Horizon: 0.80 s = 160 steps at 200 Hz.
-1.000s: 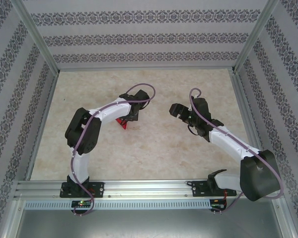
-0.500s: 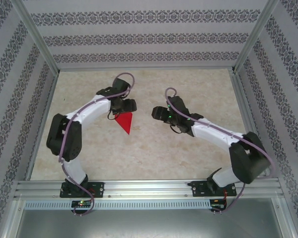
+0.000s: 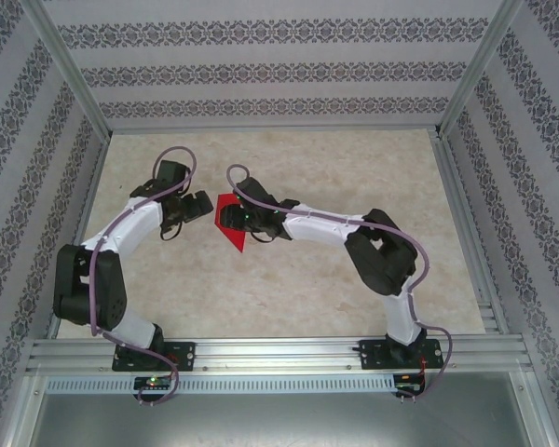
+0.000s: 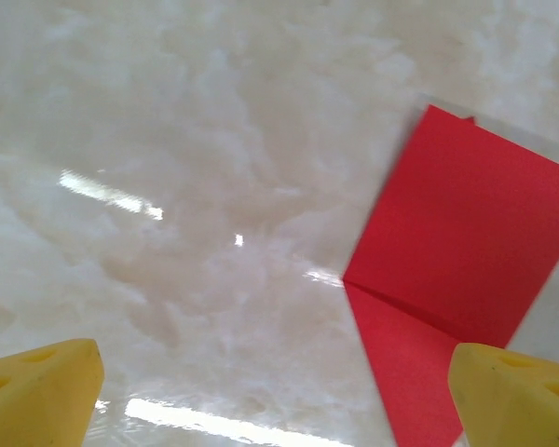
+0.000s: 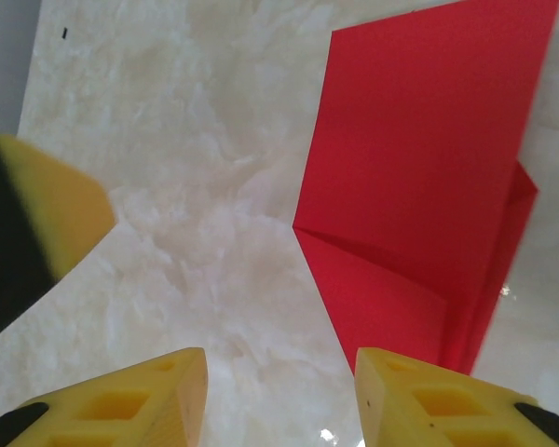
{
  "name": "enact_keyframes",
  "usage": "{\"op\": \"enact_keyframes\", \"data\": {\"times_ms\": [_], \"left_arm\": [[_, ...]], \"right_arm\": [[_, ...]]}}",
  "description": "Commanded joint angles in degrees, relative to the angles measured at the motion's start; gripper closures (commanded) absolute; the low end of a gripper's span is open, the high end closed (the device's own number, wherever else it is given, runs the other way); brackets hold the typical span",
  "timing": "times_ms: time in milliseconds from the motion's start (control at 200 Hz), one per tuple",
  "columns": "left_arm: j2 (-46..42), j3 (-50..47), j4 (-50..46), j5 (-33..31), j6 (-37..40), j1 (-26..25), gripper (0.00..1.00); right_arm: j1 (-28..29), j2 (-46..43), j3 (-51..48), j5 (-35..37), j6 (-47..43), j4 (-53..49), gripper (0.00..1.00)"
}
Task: Fold a paper plane with a square sheet of paper (pick it up from the middle)
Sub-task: Move the paper to the center of the table.
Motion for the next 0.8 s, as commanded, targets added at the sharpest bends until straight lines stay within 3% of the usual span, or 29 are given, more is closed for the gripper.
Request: {"op": "enact_keyframes", "data": {"times_ms": [0, 355, 520, 794], "left_arm": [[-3.4, -2.2, 4.4, -0.9, -2.5, 1.8, 0.03], [-3.5, -3.6, 6.3, 2.3, -2.9, 3.0, 0.02], [-3.1, -3.3, 6.3, 3.4, -1.8, 3.0, 0.02], [-2.0, -3.3, 7.0, 7.1, -0.3, 3.0, 0.02]], "right_arm": [[0.0, 3.9, 4.8, -3.0, 0.9, -3.2, 0.56], [-0.6, 11.5, 12.7, -6.2, -4.8, -15.3, 0.59], [-2.2, 10.8, 10.5, -7.2, -14.6, -22.2, 0.58], [-7.3, 3.2, -2.3, -9.6, -34.9, -29.8, 0.57]]}}
